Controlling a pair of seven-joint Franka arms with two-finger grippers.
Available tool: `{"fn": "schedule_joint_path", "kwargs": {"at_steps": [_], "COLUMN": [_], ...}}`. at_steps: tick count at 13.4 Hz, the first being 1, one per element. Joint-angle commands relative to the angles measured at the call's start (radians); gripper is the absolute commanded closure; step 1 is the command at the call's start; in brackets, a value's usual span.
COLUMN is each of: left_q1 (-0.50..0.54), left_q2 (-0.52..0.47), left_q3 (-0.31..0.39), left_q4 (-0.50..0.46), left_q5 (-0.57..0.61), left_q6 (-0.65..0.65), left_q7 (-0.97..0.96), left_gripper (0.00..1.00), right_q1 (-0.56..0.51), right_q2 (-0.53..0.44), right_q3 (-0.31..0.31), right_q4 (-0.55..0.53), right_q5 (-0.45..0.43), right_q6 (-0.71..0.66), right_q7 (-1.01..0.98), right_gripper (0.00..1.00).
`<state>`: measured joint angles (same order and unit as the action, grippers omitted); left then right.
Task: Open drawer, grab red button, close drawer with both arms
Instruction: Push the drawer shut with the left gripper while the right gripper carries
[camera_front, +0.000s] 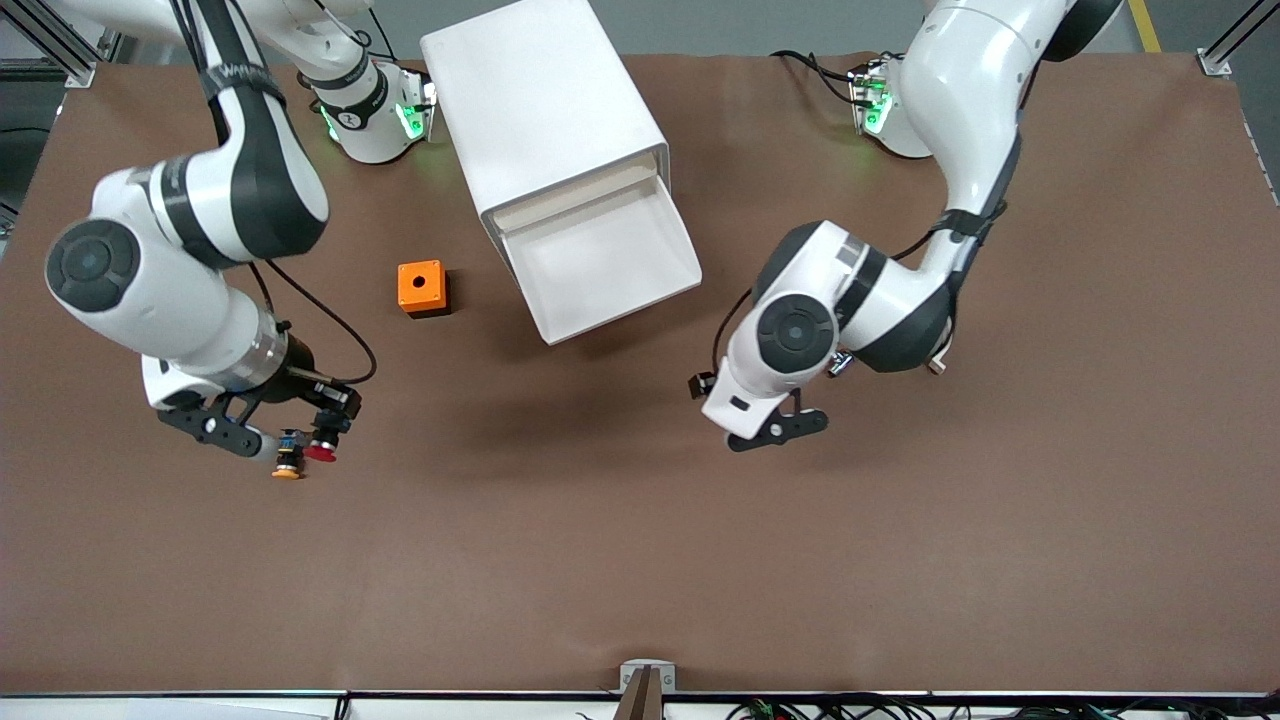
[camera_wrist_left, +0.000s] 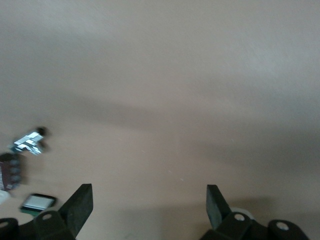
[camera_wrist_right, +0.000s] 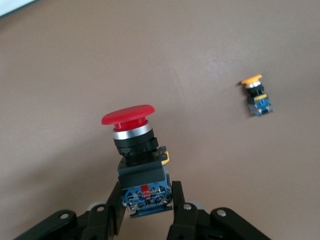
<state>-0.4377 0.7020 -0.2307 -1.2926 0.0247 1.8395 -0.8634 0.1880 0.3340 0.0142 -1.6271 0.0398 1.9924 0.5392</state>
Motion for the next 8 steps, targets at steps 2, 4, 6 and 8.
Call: {"fn": "schedule_joint_path", "kwargs": {"at_steps": [2, 4, 6, 8], "left_q1": [-0.104, -0.125, -0.154, -0.177], "left_q2": [0.019, 0.033, 0.040, 0.047], "left_q3": [0.005, 0.004, 0.004, 0.002], "left_q4": [-0.001, -0.001, -0.004, -0.007], "left_q5": [-0.008, -0.009, -0.012, -0.012], "left_q6": [0.014, 0.014, 0.014, 0.014], "left_q7": [-0.086, -0.117, -0.132, -0.167], "left_gripper": [0.00, 0.00, 0.00, 0.00], "right_q1": [-0.093, -0.146, -0.180, -0.235], "right_q2": [0.130, 0.167, 0.219, 0.275], "right_q3": [0.020, 0.020, 0.018, 0.018], "right_q4": [0.039, 0.039, 0.032, 0.020], "right_q5": [0.015, 0.015, 0.006, 0.002], "right_q6": [0.077, 0.108, 0.155, 0.181], "right_q7": [-0.154, -0.261, -0.320, -0.395], "right_gripper": [1.00, 1.00, 1.00, 1.00]}}
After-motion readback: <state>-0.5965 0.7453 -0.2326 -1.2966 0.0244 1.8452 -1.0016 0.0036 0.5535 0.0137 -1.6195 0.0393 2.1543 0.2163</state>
